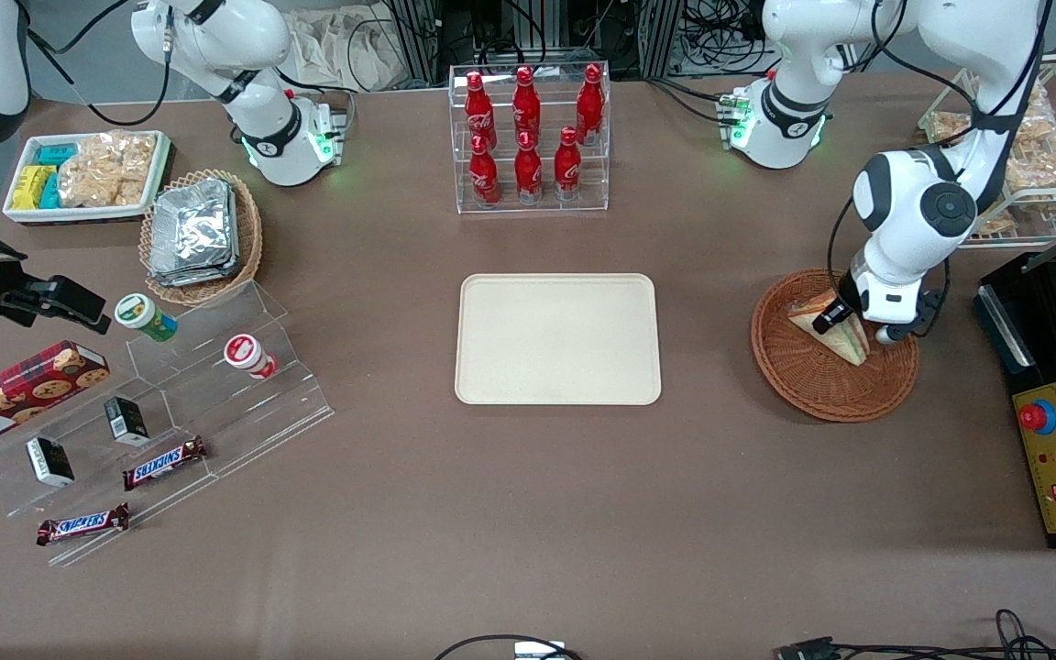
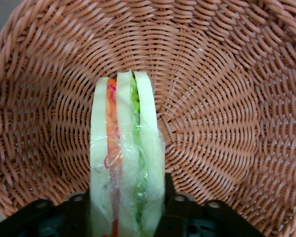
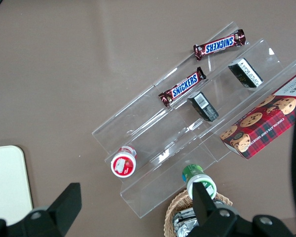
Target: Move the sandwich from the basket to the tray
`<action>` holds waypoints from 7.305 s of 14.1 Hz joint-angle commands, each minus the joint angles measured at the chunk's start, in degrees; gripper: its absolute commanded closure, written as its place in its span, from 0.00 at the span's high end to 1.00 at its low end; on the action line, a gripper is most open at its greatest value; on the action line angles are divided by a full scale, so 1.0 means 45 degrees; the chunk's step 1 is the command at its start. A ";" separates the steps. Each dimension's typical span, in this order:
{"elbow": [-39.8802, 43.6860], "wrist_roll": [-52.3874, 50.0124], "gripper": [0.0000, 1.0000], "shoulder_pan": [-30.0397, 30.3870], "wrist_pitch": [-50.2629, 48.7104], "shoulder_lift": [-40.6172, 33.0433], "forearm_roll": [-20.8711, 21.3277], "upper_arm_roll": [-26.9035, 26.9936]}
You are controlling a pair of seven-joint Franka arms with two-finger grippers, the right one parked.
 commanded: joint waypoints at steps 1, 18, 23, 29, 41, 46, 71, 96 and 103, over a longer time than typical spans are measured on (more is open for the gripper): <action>-0.0014 -0.0178 0.01 -0.0082 0.0217 -0.0085 0.0092 -0.0038; 0.4263 0.1777 0.05 -0.0532 -0.6443 -0.1805 0.2162 -0.4214; 0.5158 0.1659 0.08 -0.0551 -0.6541 -0.0793 0.2143 -0.5679; 0.6624 0.0431 0.08 -0.0648 -0.6366 0.1298 0.2143 -0.7107; 0.7447 -0.0353 0.08 -0.2172 -0.5662 0.4365 0.2436 -0.7089; 0.7447 -0.0548 0.08 -0.2445 -0.5468 0.4953 0.3333 -0.7089; 1.1313 -0.2736 1.00 -0.0965 -0.8980 0.4448 0.3042 -0.7069; 1.2663 0.5991 0.99 0.0738 -1.4431 -0.0591 0.0269 -0.2853; 1.2350 0.8707 0.96 0.0562 -1.4939 -0.1725 -0.0299 -0.1348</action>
